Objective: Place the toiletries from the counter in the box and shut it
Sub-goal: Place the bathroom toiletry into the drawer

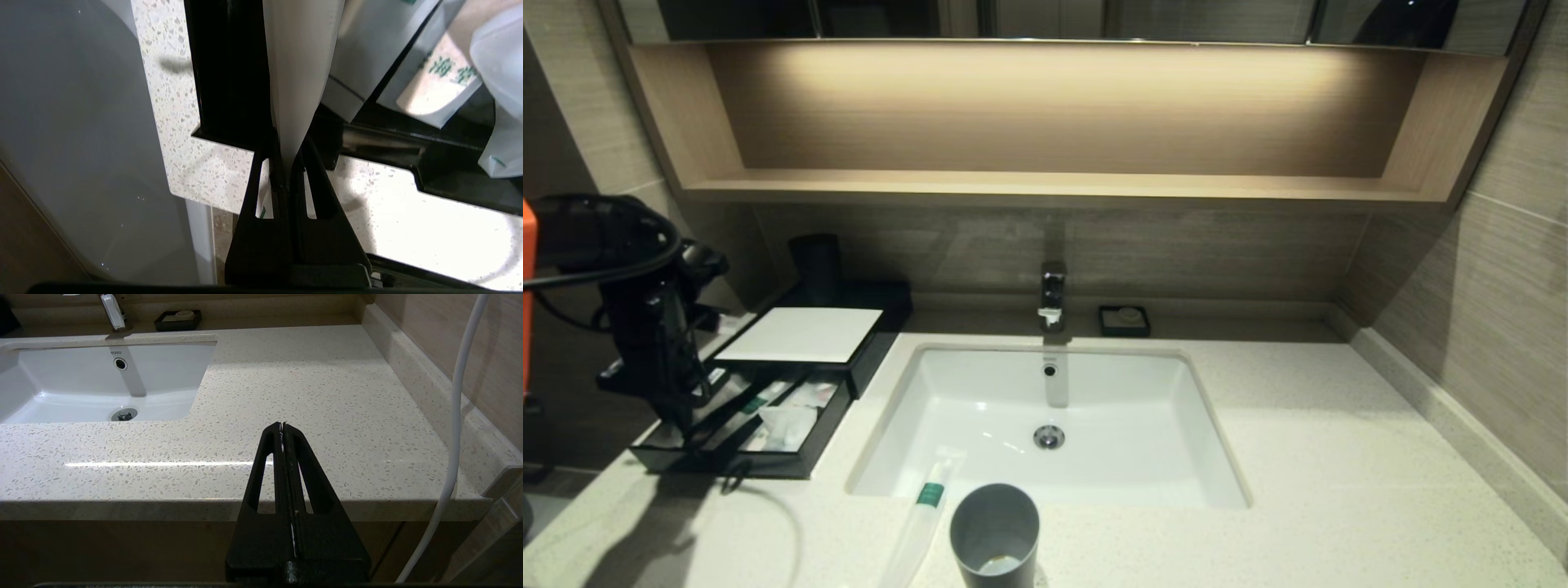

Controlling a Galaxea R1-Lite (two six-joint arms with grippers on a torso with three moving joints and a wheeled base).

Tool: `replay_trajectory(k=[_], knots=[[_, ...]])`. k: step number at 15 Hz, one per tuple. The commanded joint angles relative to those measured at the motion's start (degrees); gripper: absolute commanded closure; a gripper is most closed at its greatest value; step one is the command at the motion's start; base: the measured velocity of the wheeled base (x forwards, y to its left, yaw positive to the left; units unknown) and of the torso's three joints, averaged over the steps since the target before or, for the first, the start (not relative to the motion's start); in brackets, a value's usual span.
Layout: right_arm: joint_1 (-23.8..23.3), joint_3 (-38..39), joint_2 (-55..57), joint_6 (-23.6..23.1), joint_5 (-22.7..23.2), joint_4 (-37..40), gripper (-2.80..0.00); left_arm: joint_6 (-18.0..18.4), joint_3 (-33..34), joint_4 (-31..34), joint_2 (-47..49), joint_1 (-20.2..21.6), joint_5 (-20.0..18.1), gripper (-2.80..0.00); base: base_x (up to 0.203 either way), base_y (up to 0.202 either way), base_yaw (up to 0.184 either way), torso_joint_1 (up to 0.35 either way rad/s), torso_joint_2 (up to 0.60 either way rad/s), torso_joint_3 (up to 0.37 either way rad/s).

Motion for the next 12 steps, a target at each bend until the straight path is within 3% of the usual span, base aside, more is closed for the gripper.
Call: replay_trajectory(k=[1, 12], knots=[[0.0, 0.02, 0.09, 0.01, -0.01, -0.04, 0.0, 0.04, -0.01, -0.84, 0.56, -0.5, 0.13, 0.0, 0.0, 0.0, 0.0, 0.0, 0.0, 0.0], [0.0, -0.02, 0.09, 0.01, 0.07, -0.04, 0.0, -0.05, 0.03, -6.14, 1.69, -0.67, 0.13, 0.0, 0.0, 0.0, 0.0, 0.0, 0.0, 0.0]])
